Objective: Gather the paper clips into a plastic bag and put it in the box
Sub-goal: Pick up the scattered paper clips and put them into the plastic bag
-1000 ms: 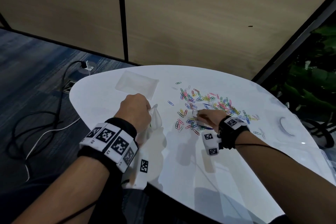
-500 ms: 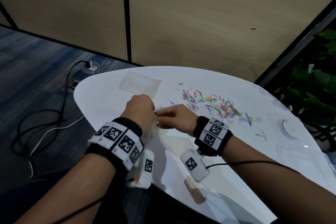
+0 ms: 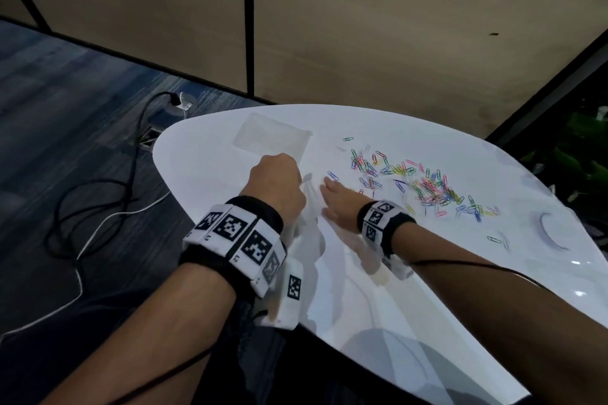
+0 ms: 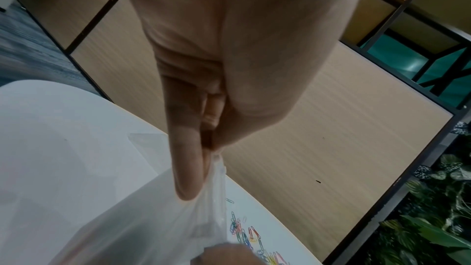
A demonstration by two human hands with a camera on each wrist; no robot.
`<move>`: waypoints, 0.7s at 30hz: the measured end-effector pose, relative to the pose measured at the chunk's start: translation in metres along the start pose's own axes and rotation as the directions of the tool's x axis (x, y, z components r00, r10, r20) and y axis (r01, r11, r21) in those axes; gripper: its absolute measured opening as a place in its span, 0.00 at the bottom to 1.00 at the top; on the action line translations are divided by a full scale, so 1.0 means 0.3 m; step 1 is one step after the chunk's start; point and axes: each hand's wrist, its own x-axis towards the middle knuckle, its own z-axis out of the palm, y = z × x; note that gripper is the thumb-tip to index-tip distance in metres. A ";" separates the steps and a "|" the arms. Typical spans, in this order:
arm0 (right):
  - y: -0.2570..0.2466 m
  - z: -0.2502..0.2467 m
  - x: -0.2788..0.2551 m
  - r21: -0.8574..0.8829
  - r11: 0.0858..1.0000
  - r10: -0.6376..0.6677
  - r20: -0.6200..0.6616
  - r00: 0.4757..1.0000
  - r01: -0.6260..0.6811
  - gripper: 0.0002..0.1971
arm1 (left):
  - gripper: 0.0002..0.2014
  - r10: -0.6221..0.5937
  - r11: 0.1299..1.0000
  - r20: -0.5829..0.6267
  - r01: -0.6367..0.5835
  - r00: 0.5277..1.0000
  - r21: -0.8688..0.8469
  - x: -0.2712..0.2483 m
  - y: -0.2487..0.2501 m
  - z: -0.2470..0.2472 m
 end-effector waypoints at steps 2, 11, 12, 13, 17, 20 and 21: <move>0.008 0.079 -0.060 -0.123 0.991 -0.044 0.008 0.999 0.045 0.35 | 0.12 0.007 1.000 0.001 -0.007 1.000 0.012 0.000 0.004 -0.001; 0.224 0.196 -0.236 -0.237 0.970 0.026 -0.149 0.989 -0.061 0.29 | 0.12 -0.003 1.000 0.005 0.003 1.000 0.009 -0.016 0.004 -0.001; 0.230 0.198 -0.228 -0.198 0.973 0.087 -0.151 0.985 -0.116 0.29 | 0.13 -0.005 1.000 0.008 0.005 1.000 0.005 -0.017 0.007 -0.002; 0.232 0.202 -0.216 -0.168 0.973 0.136 -0.144 0.980 -0.160 0.31 | 0.13 -0.006 1.000 0.009 0.006 1.000 0.003 -0.018 0.011 -0.003; 0.192 0.197 -0.176 -0.116 0.959 0.247 -0.107 0.963 -0.259 0.42 | 0.13 -0.004 1.000 0.018 0.004 1.000 0.004 -0.018 0.027 0.005; 0.180 0.174 -0.158 -0.112 0.961 0.232 -0.182 0.956 -0.254 0.26 | 0.13 -0.002 1.000 0.016 0.002 1.000 0.009 -0.017 0.033 0.010; 0.181 0.164 -0.157 -0.113 0.963 0.219 -0.195 0.956 -0.243 0.19 | 0.13 -0.004 1.000 0.018 0.003 1.000 0.012 -0.018 0.033 0.011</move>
